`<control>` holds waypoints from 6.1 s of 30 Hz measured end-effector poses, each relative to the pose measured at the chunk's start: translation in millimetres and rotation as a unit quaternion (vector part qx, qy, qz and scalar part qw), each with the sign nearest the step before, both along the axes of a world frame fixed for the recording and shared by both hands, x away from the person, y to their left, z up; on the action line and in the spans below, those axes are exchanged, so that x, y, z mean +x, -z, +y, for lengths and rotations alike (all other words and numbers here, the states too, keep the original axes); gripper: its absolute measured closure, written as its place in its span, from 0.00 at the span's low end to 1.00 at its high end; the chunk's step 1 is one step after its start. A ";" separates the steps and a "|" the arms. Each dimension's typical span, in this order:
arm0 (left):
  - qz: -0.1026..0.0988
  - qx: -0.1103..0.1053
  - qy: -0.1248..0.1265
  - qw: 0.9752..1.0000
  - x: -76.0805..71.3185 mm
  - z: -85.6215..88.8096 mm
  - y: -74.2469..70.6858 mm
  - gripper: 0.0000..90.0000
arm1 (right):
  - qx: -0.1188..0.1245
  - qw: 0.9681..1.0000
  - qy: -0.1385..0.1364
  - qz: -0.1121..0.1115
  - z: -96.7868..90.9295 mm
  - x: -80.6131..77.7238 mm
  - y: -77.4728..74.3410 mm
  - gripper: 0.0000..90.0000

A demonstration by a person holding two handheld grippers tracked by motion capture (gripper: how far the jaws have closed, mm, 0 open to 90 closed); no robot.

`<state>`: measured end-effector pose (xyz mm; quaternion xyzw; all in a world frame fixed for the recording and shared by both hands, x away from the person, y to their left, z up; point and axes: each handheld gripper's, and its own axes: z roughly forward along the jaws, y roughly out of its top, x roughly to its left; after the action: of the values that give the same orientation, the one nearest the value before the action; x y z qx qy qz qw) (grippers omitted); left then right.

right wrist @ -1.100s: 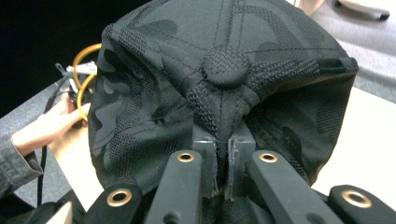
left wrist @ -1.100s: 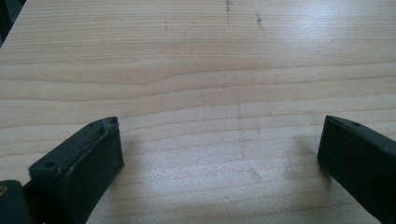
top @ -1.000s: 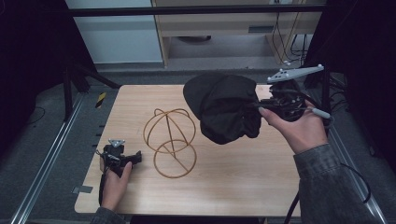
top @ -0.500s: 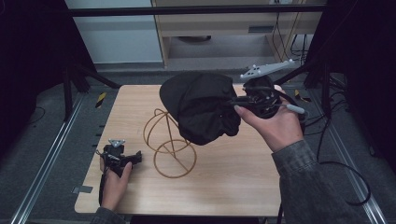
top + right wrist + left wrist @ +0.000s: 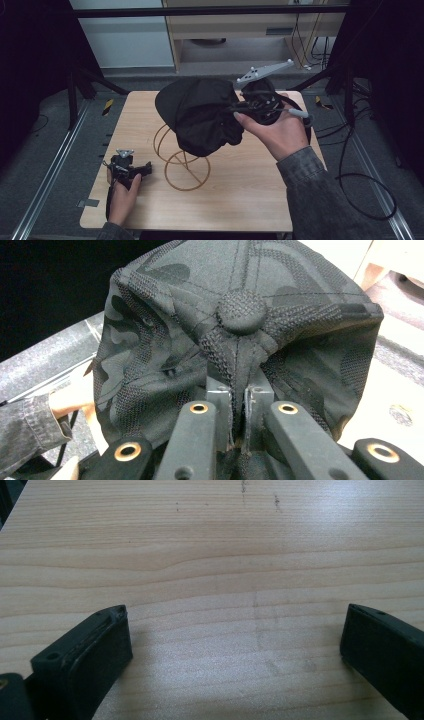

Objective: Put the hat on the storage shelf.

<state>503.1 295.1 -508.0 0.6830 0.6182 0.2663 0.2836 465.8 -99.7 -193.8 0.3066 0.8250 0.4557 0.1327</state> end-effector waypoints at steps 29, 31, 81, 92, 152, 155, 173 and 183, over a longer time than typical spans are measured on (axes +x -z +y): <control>0.001 0.002 0.001 1.000 0.0 0.2 -0.2 0.00 | -0.023 0.999 -0.038 0.015 42.1 5.7 17.5 0.94; 0.001 0.001 0.001 1.000 0.0 0.2 -0.2 0.00 | -0.023 0.999 -0.039 0.015 42.4 5.7 17.8 0.94; 0.000 0.000 0.001 1.000 0.0 0.0 0.0 0.00 | -0.060 0.996 -0.045 0.053 65.4 31.9 68.0 0.87; 0.001 0.000 0.002 1.000 0.0 -0.5 -0.1 0.00 | -0.067 0.995 -0.046 0.049 77.5 33.6 67.2 0.84; 0.000 0.000 0.005 1.000 0.1 -1.5 0.0 0.00 | -0.042 0.999 -0.005 0.029 46.0 14.3 46.1 0.16; 0.000 0.000 0.005 1.000 0.1 -1.5 0.0 0.00 | -0.043 0.999 -0.002 0.025 42.9 13.0 44.8 0.12; 0.000 0.000 0.005 1.000 0.1 -1.5 0.0 0.00 | -0.020 1.000 0.007 -0.008 20.6 1.4 37.2 0.06; -0.001 0.000 0.005 1.000 0.0 -1.5 0.1 0.00 | -0.015 1.000 0.015 -0.007 7.0 -2.2 39.5 0.06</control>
<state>503.2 293.6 -508.0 0.6857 0.6148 0.2653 0.2854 463.6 -92.7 -233.3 0.3138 0.8258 0.4438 0.1500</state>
